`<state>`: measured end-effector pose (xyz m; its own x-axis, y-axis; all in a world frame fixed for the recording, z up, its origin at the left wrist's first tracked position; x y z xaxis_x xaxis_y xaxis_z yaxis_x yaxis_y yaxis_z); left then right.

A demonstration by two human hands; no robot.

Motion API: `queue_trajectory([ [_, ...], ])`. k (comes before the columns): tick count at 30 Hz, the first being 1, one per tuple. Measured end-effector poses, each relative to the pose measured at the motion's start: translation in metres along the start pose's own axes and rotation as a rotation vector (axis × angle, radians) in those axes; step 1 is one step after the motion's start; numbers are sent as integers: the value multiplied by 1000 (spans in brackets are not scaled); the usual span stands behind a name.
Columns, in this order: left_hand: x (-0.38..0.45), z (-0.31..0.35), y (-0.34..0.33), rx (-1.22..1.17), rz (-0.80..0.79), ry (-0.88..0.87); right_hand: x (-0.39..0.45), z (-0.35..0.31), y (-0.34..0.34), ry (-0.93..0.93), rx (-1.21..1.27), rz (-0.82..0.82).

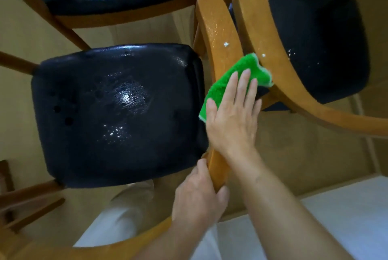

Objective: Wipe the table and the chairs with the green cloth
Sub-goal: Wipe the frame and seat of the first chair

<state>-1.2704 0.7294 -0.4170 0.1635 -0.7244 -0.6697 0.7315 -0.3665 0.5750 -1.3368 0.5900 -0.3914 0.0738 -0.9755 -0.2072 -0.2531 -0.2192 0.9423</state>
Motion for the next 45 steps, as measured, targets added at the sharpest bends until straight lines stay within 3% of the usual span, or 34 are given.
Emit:
queue_trajectory([
  [5, 21, 29, 11, -313, 44, -4, -39, 20, -9, 124, -39, -150],
  [12, 30, 41, 4, -157, 283, 66, 37, 20, 5, 362, -123, -80],
  [21, 33, 40, 1, -40, 262, 115, 122, -15, 11, 412, -200, -26],
  [30, 33, 38, -2, -51, 231, 129, 44, 13, 0, 321, -107, -73],
  [41, 33, 40, 1, -21, 260, 106, 157, -24, 10, 500, -288, 32],
  [45, 33, 40, 1, -10, 246, 111, 149, -19, 14, 483, -214, 0],
])
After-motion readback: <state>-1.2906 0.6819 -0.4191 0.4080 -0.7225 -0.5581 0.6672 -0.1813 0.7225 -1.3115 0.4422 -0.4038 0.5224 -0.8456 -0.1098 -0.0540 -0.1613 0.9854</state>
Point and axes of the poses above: each hand's wrist, its own x-axis towards the middle knuckle, its own y-axis out of the back of the hand, z = x × y, the point moved 4 cm from there along x, towards the middle knuckle, and after that the axes turned 5 degrees about y, right-handed, at the moved point
